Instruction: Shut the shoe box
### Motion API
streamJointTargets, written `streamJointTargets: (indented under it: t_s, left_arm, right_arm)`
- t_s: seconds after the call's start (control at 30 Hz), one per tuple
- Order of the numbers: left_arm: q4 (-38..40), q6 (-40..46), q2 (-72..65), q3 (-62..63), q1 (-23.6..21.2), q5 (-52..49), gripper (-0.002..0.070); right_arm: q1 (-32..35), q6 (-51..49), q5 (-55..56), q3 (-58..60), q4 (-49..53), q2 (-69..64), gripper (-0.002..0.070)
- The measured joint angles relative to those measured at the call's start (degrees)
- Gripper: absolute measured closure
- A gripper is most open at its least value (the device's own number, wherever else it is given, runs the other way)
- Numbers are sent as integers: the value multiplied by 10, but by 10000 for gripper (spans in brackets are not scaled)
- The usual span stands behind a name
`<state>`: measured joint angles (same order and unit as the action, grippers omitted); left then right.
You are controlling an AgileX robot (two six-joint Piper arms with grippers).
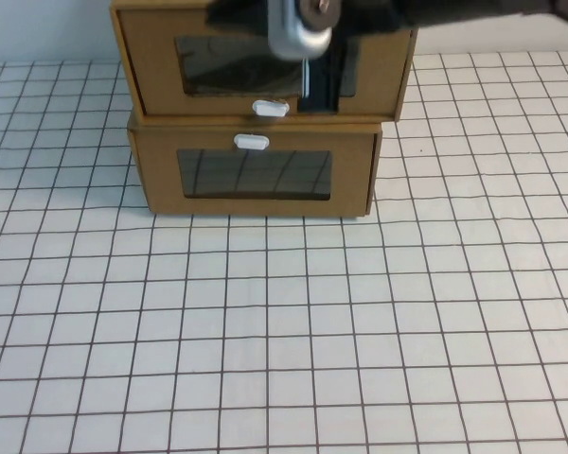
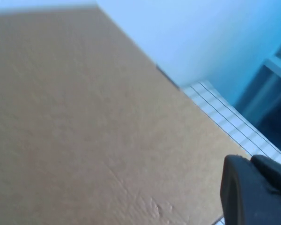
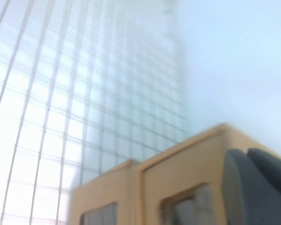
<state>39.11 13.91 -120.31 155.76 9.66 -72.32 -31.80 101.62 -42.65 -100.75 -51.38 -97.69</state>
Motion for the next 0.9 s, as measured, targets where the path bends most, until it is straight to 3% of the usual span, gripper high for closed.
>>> streamJointTargets:
  t_s: [0.2, 0.4, 0.63, 0.77, 0.9]
  left_arm:
    - [-113, -28, 124, 4, -1, -5, 677]
    - [-152, -24, 246, -71, -1, -7, 677]
    - [-189, 9, 426, -306, -1, -9, 677]
    - [-210, 27, 552, -481, -1, 5, 678]
    - [-216, 34, 677, -673, -1, 86, 677]
  right_arm:
    - [38, -298, 32, -3, 133, 86, 689]
    - [81, -549, -19, -3, 312, 150, 689]
    - [90, -650, -36, 57, 313, 280, 689]
    - [90, -718, 13, 175, 308, 386, 689]
    - [90, -785, 102, 322, 304, 518, 689]
